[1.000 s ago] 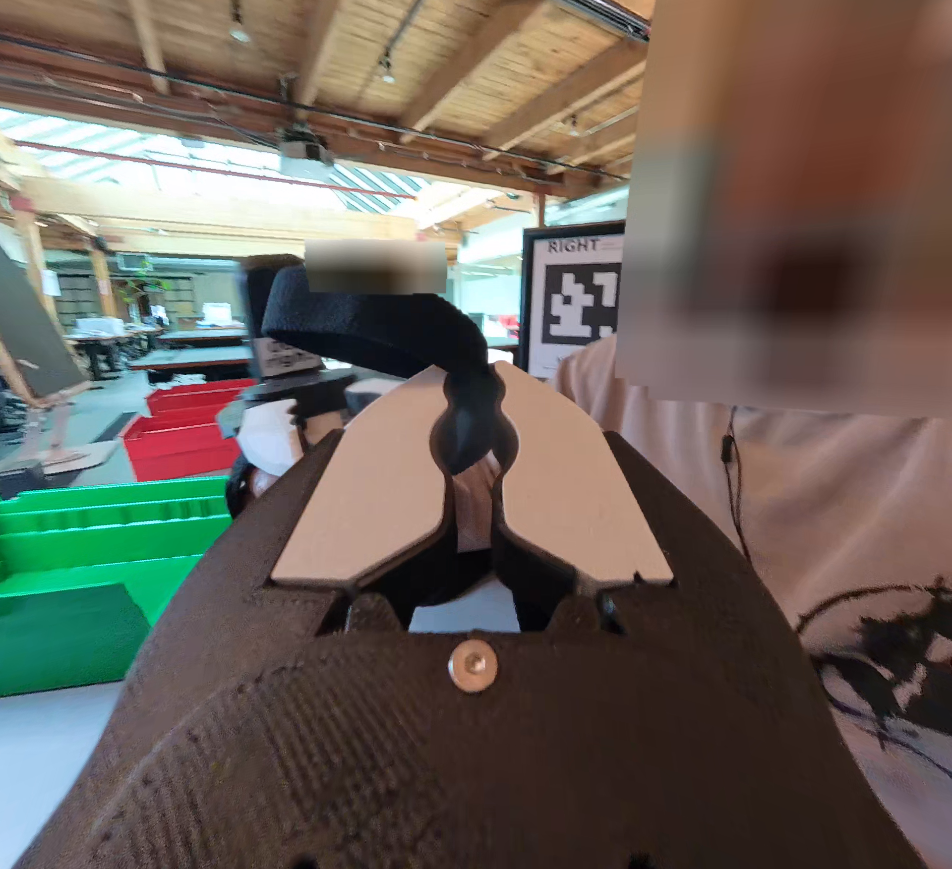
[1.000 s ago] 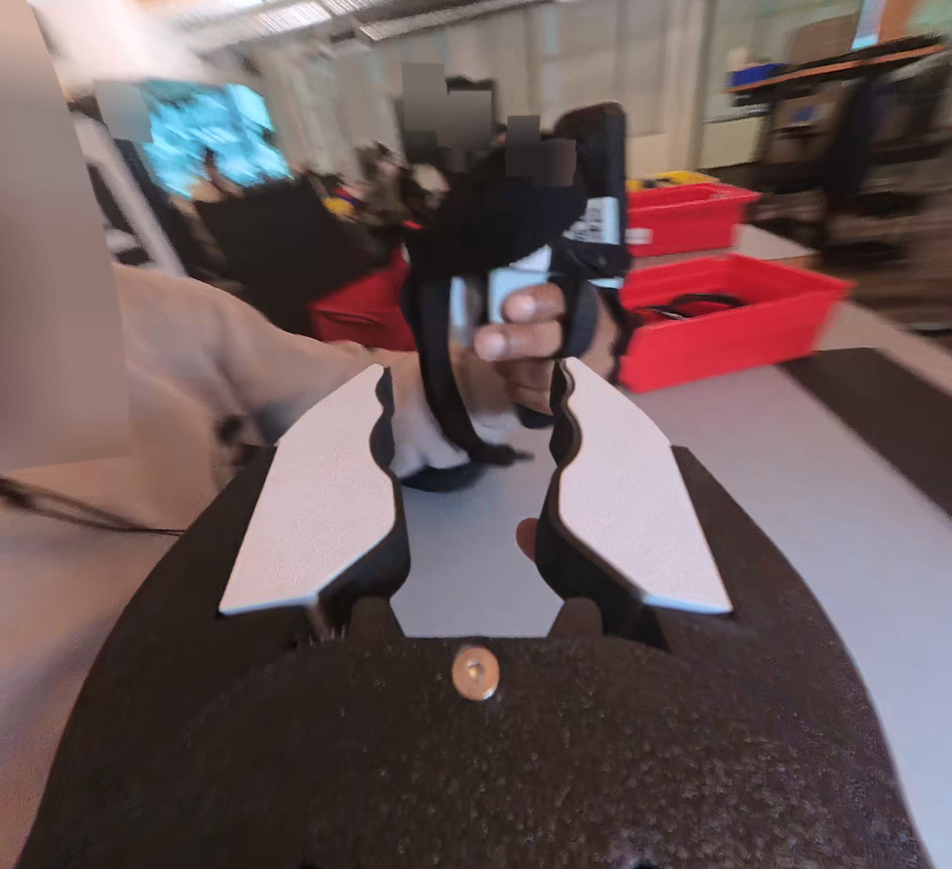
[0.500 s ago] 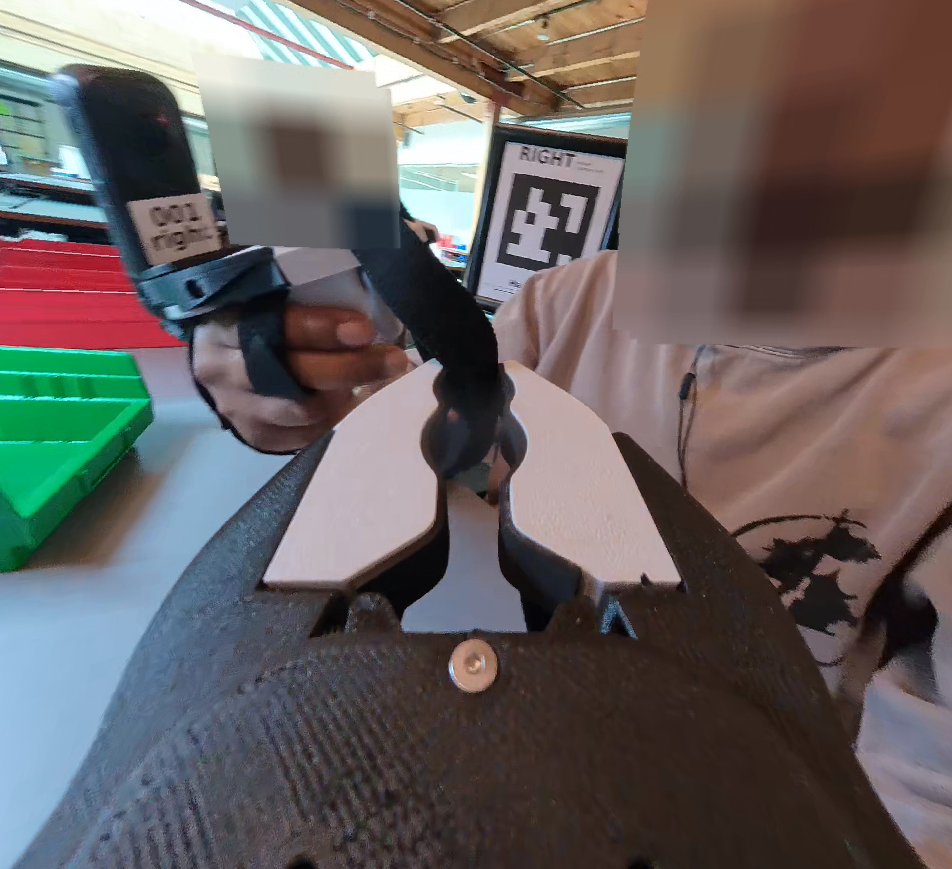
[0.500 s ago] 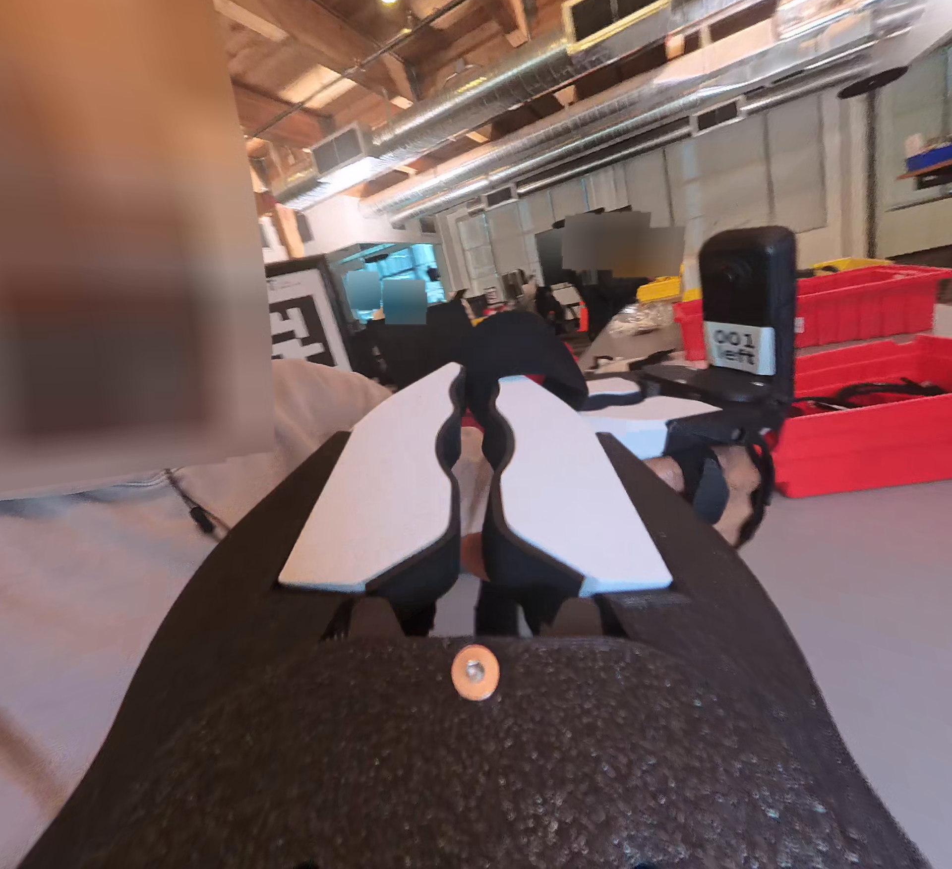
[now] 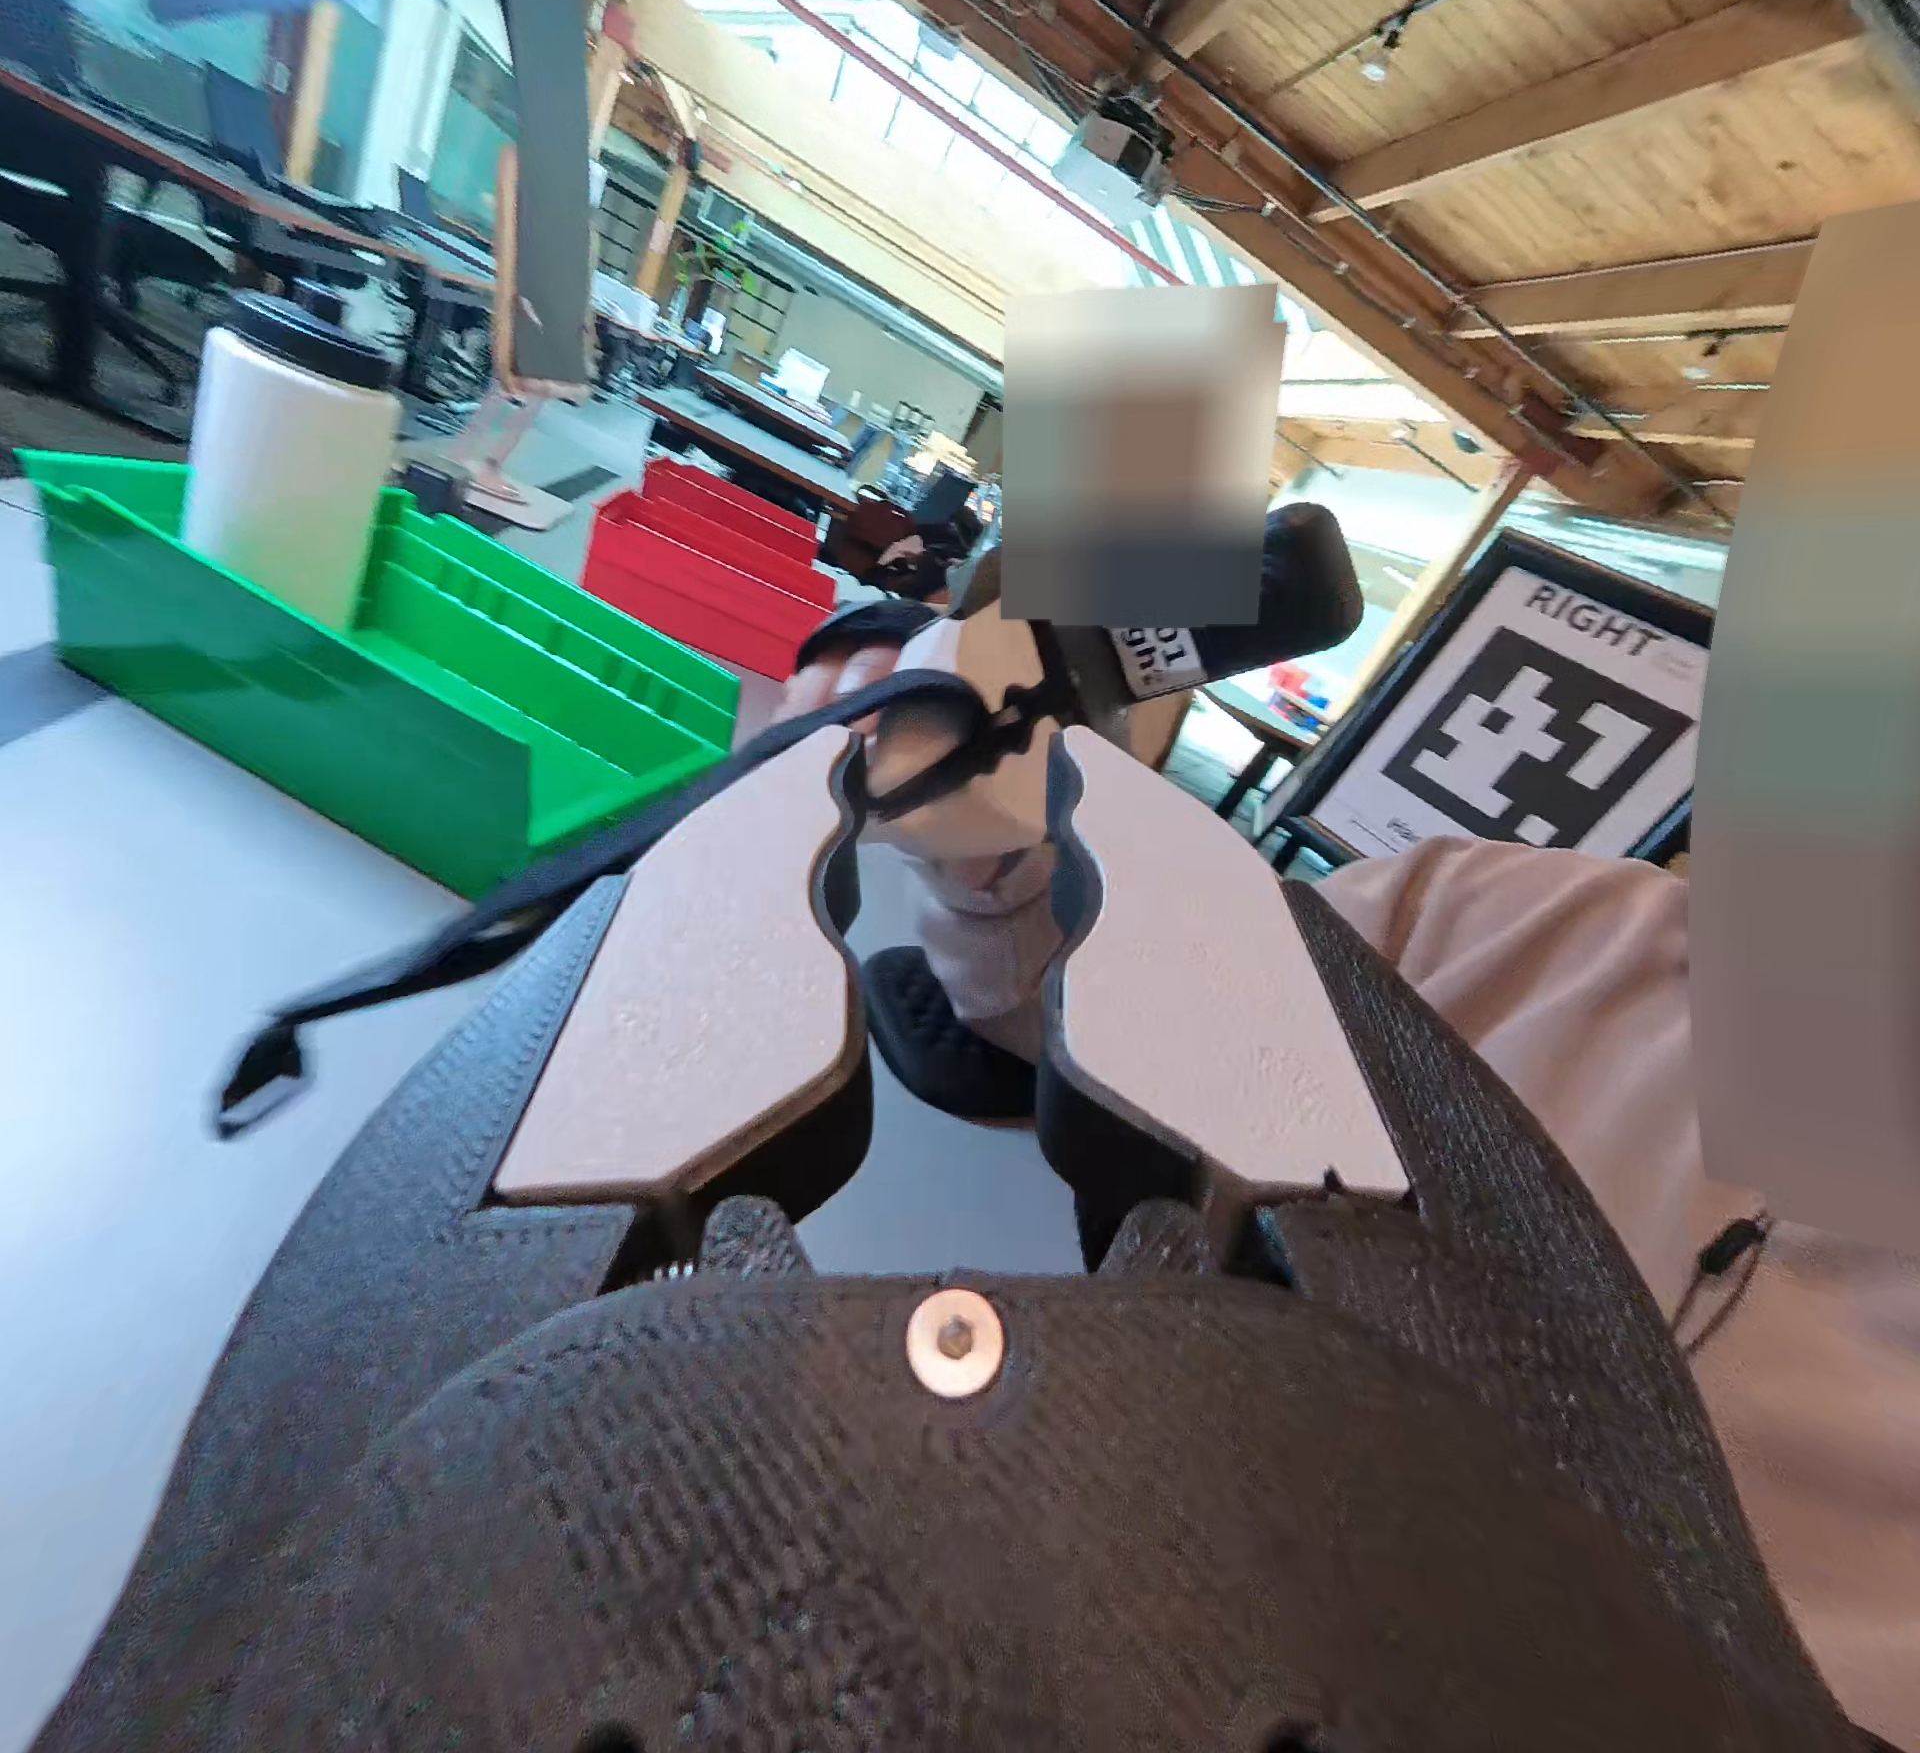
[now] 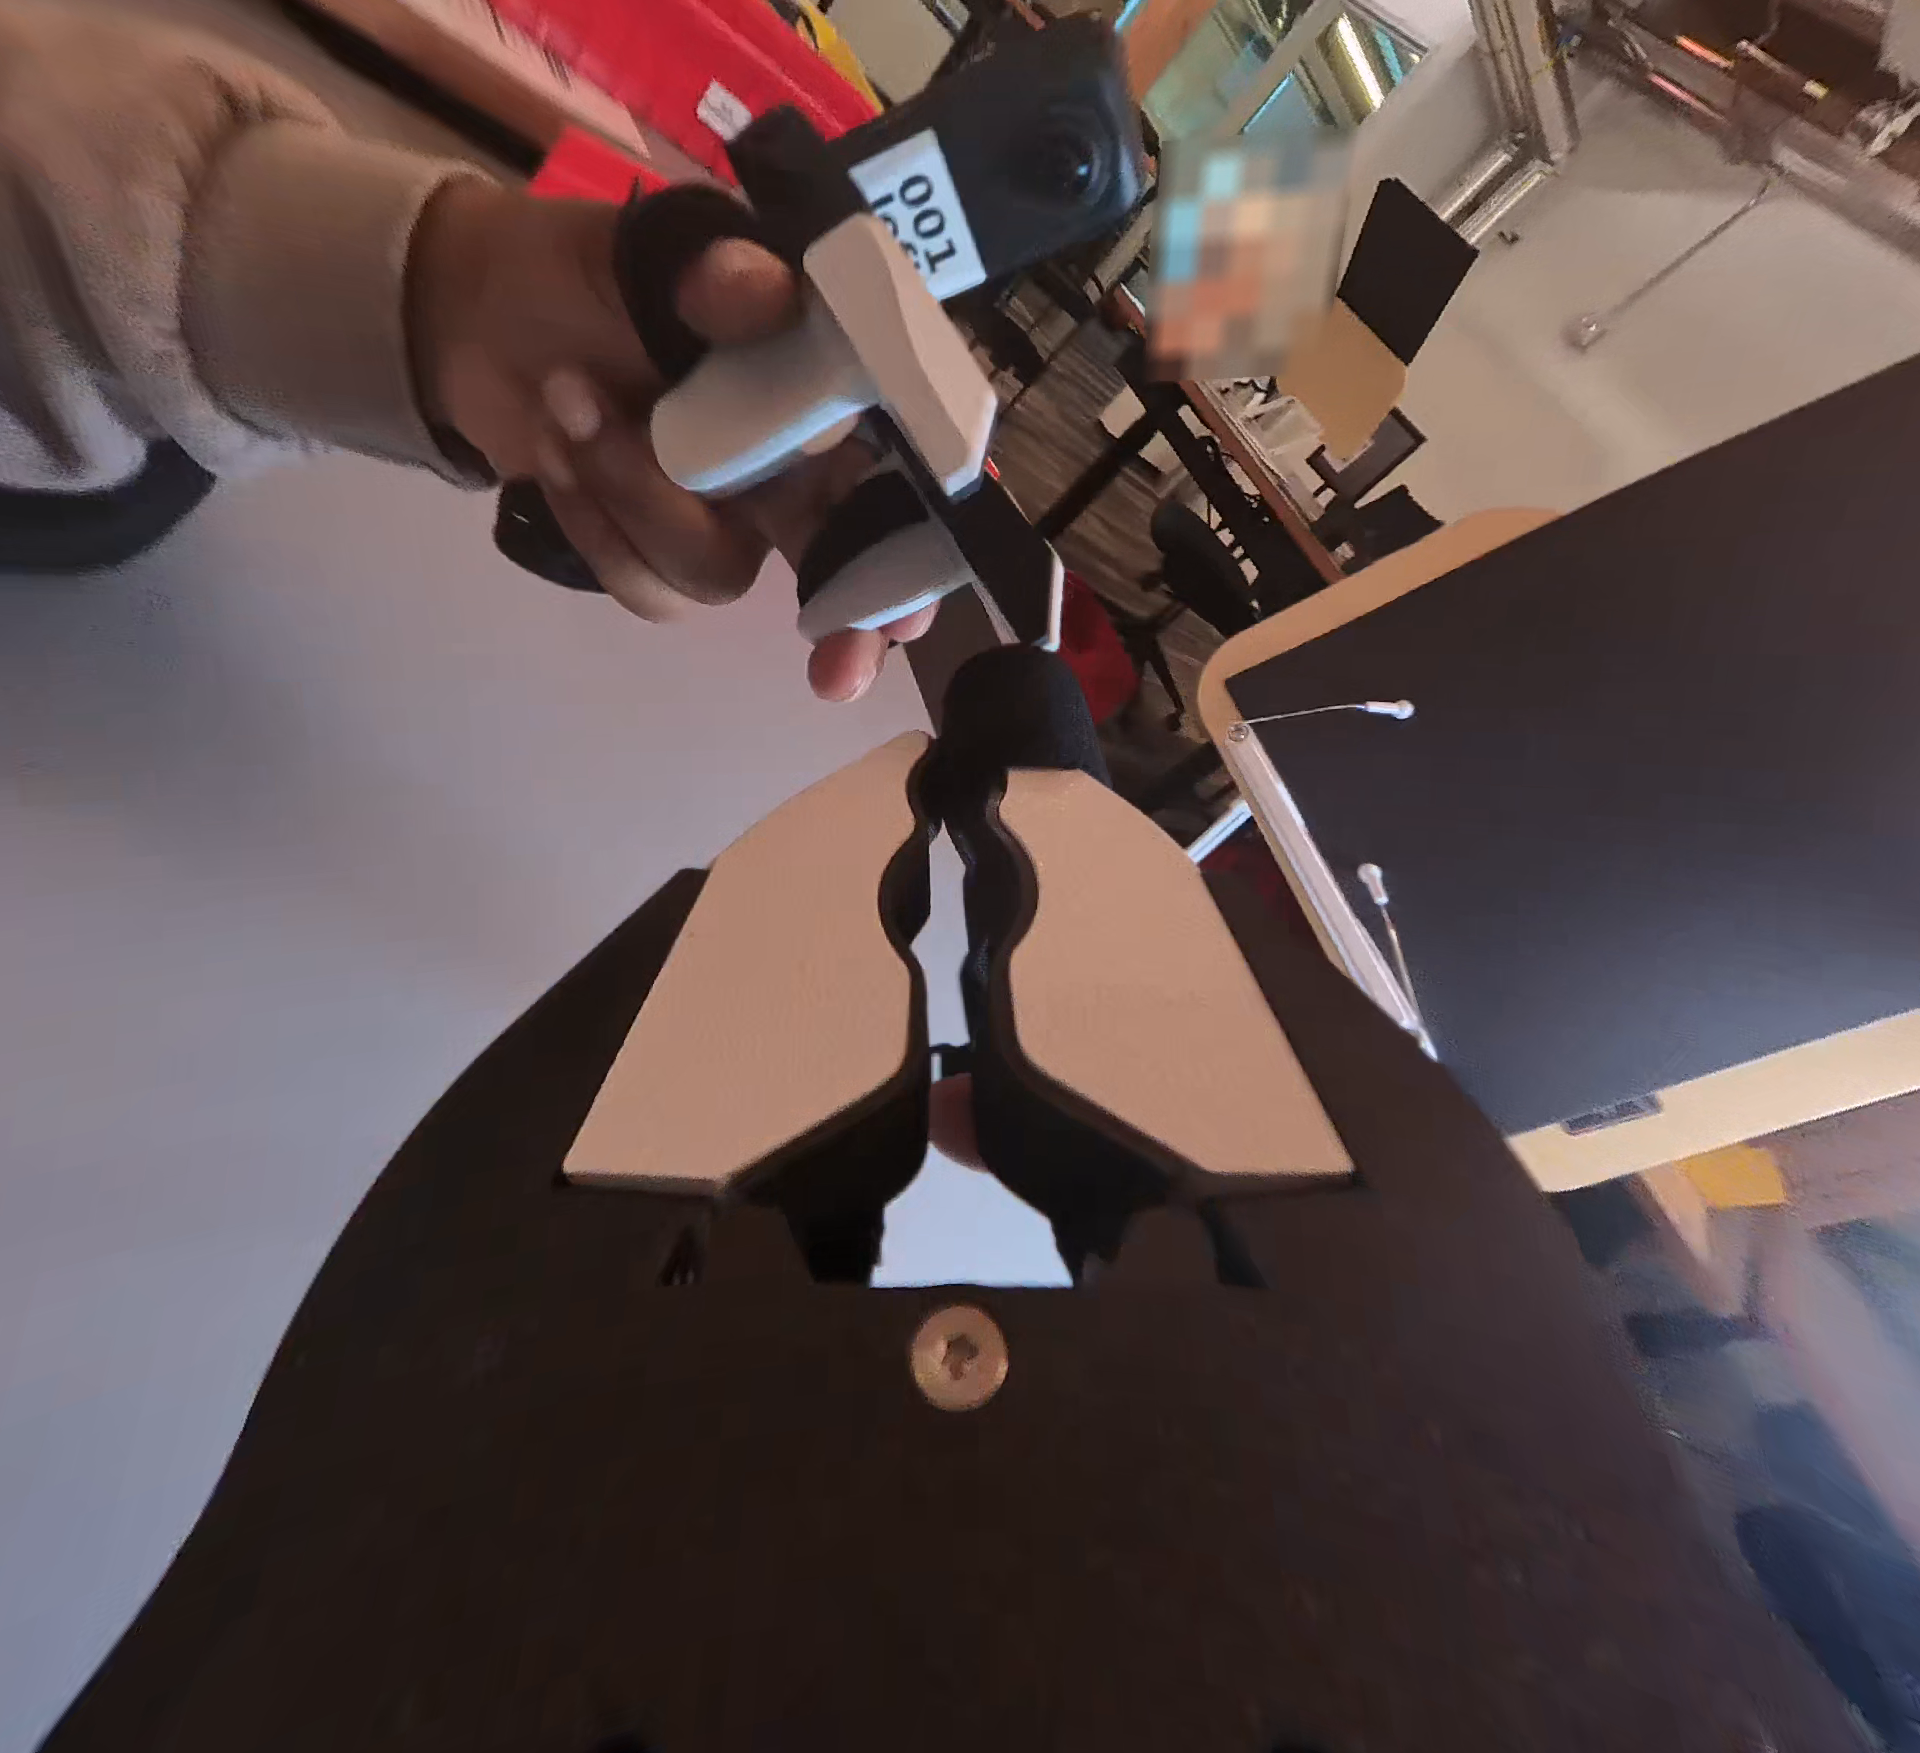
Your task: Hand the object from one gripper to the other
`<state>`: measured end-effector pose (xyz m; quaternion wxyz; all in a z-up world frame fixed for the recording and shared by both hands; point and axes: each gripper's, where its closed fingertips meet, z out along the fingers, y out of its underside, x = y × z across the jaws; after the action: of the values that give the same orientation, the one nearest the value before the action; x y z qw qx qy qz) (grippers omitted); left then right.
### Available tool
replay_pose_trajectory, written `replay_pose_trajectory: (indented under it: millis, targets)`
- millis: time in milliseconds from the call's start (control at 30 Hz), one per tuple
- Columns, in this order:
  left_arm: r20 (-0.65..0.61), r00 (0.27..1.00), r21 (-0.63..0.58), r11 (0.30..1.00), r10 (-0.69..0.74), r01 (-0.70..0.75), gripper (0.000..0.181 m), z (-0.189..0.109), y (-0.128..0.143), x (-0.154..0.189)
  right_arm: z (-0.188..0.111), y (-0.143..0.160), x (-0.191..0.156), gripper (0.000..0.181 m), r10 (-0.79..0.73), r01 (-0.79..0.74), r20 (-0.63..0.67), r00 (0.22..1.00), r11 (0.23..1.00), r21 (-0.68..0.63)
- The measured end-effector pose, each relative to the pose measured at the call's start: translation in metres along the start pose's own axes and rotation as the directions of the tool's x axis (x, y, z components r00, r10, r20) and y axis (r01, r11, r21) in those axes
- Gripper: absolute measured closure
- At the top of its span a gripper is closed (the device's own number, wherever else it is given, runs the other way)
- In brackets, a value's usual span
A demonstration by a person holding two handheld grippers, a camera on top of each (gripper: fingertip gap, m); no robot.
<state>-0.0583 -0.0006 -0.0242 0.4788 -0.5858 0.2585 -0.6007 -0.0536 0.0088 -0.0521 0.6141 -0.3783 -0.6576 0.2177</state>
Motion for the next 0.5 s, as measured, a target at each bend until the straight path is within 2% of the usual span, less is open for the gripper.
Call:
replay_pose_trajectory:
  millis: [100, 167, 233, 333, 367, 433, 500]
  targets:
    - [0.032, 0.999, -0.079, 0.997, -0.001, 0.004, 0.143, 0.014, 0.015, 0.002, 0.006, 0.007, -0.003, 0.179, -0.117, 0.115, -0.043, 0.992, 0.992, -0.051]
    - [0.109, 0.993, -0.077, 0.996, -0.038, 0.047, 0.143, 0.016, 0.017, -0.006, 0.009, 0.016, 0.000, 0.179, -0.262, 0.249, -0.103, 0.960, 0.961, -0.120]
    - [0.162, 0.981, -0.062, 0.991, -0.106, 0.118, 0.143, 0.015, 0.018, -0.016, 0.015, 0.022, -0.004, 0.179, -0.341, 0.326, -0.117, 0.933, 0.936, -0.133]
    - [0.257, 0.956, -0.081, 0.982, -0.142, 0.168, 0.139, 0.009, 0.029, -0.040, 0.023, 0.033, -0.008, 0.178, -0.522, 0.492, -0.157, 0.838, 0.848, -0.196]
    - [0.246, 0.954, -0.081, 0.978, -0.169, 0.194, 0.138, 0.009, 0.032, -0.043, 0.027, 0.036, -0.013, 0.178, -0.551, 0.521, -0.147, 0.821, 0.830, -0.201]
    - [0.197, 0.950, -0.067, 0.964, -0.242, 0.259, 0.143, 0.008, 0.036, -0.048, 0.036, 0.044, -0.024, 0.179, -0.581, 0.551, -0.104, 0.807, 0.806, -0.217]
    - [0.190, 0.948, -0.071, 0.959, -0.256, 0.273, 0.162, 0.004, 0.041, -0.057, 0.042, 0.049, -0.032, 0.179, -0.601, 0.574, -0.092, 0.794, 0.791, -0.213]
